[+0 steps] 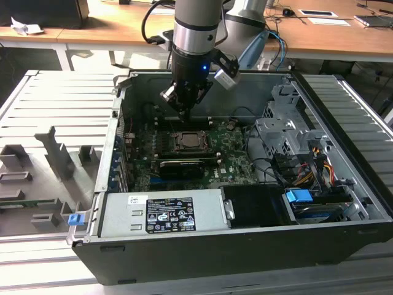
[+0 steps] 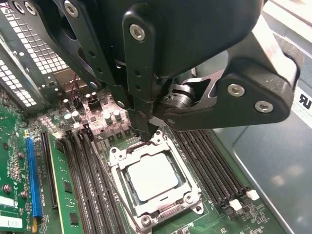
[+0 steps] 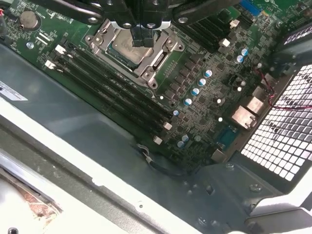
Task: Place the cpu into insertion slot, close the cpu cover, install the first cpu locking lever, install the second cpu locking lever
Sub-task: 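Install the first cpu locking lever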
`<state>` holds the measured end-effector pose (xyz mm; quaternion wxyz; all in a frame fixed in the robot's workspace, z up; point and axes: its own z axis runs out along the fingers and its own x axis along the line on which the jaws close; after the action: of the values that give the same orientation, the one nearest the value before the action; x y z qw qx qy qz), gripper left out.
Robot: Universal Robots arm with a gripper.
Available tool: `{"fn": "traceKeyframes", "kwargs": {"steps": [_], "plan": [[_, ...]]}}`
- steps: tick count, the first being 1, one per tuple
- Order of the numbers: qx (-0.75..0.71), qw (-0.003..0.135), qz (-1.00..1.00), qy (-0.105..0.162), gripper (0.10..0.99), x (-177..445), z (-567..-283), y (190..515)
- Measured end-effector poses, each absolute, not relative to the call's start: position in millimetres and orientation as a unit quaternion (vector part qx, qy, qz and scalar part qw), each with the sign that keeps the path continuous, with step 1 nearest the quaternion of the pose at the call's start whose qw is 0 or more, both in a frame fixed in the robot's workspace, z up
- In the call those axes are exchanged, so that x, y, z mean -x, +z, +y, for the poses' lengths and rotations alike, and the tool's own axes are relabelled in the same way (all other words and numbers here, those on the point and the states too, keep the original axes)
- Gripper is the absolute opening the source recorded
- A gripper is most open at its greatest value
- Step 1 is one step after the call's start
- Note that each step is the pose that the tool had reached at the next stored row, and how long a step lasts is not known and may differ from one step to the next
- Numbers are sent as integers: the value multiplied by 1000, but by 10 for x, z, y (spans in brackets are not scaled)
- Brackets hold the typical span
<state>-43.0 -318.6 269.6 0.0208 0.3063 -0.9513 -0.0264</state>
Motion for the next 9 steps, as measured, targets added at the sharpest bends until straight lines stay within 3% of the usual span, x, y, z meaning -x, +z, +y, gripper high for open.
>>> {"fn": "traceKeyframes", "kwargs": {"steps": [9], "plan": [[-350, 22, -936, -25, 106, 438, -3187, 2696]]}}
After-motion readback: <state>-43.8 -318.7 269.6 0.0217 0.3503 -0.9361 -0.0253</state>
